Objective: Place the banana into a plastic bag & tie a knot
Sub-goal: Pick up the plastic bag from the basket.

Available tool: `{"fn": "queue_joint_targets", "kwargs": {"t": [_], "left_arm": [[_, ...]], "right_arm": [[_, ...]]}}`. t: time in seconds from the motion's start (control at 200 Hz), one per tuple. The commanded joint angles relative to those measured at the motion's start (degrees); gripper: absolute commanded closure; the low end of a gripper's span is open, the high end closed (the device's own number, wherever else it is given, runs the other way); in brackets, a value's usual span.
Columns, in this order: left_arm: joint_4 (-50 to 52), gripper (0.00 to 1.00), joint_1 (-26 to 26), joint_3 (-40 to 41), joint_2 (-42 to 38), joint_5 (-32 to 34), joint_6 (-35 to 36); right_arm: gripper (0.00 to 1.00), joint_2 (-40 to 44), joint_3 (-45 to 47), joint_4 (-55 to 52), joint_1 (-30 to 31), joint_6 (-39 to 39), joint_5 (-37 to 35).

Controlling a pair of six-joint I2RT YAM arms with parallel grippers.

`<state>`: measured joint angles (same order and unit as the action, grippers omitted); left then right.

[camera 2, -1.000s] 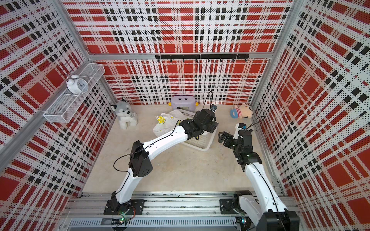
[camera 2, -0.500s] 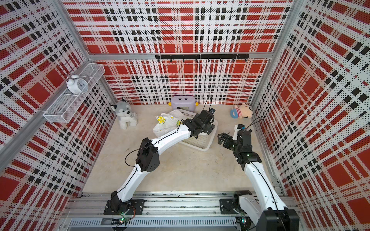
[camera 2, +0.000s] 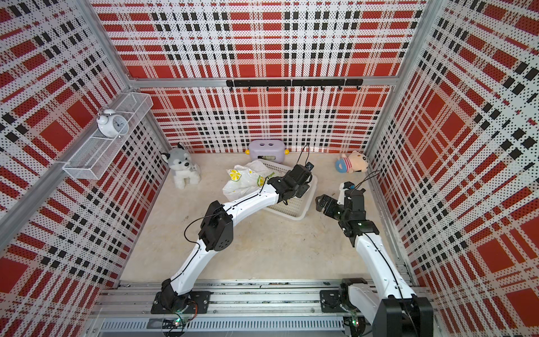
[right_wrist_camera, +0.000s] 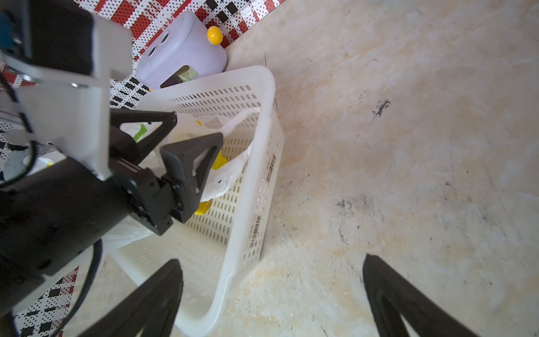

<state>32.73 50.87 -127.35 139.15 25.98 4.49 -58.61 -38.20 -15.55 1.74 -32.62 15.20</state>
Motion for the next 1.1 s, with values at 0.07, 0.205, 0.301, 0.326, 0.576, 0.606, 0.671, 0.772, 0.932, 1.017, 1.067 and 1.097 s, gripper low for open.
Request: {"fn": "queue_joint_targets", "kwargs": {"t": [0.07, 0.205, 0.301, 0.326, 0.576, 0.606, 0.671, 0.772, 0.932, 1.017, 1.067, 1.097], "left_arm": [[-2.43, 0.27, 0.28, 4.13, -3.33, 0.62, 1.17], [-2.6, 0.35, 0.19, 5.59, -3.86, 1.32, 2.17], [-2.62, 0.51, 0.19, 5.62, -4.35, 2.02, 2.11], [-2.65, 0.53, 0.28, 5.62, -4.73, 2.2, 2.02], [-5.3, 0.79, 1.24, 8.02, -13.13, 4.29, 0.85], [-5.84, 0.8, 1.24, 8.96, -14.74, 4.12, 0.34], [-7.62, 0.82, 0.99, 11.98, -18.66, 3.2, -0.58], [-11.61, 0.88, -0.02, 18.77, -25.9, 0.46, -2.26], [-17.03, 0.92, -3.55, 30.7, -38.21, -7.9, -6.38], [-20.07, 0.93, -5.67, 37.56, -44.99, -12.99, -8.45], [-21.9, 0.94, -6.98, 41.24, -48.97, -15.38, -9.85], [-22.8, 0.94, -7.77, 43.26, -51.13, -16.87, -10.65]], "right_arm": [[0.0, -0.46, -0.48, 1.83, -0.49, 0.38, 1.04], [0.0, -0.37, -0.3, 1.84, -0.51, 0.53, 1.32], [0.0, -0.29, -0.3, 1.74, -0.49, 0.49, 1.45], [0.0, -0.33, -0.34, 1.83, -0.44, 0.45, 1.57], [0.0, -0.19, -0.91, 1.84, -0.46, 0.46, 3.78], [0.0, -0.16, -1.04, 1.84, -0.46, 0.46, 3.78], [0.0, -0.1, -1.18, 1.84, -0.43, 0.46, 3.78], [0.0, -0.19, -1.58, 1.84, -0.42, 0.46, 3.78], [0.0, -0.45, -2.35, 1.84, -0.24, 0.46, 3.78], [0.0, -0.45, -2.89, 1.84, 0.52, 0.46, 3.78], [0.0, -0.62, -3.31, 1.84, 1.33, 0.46, 3.78], [0.0, -0.89, -3.71, 1.84, 2.03, 0.46, 3.78]]}}
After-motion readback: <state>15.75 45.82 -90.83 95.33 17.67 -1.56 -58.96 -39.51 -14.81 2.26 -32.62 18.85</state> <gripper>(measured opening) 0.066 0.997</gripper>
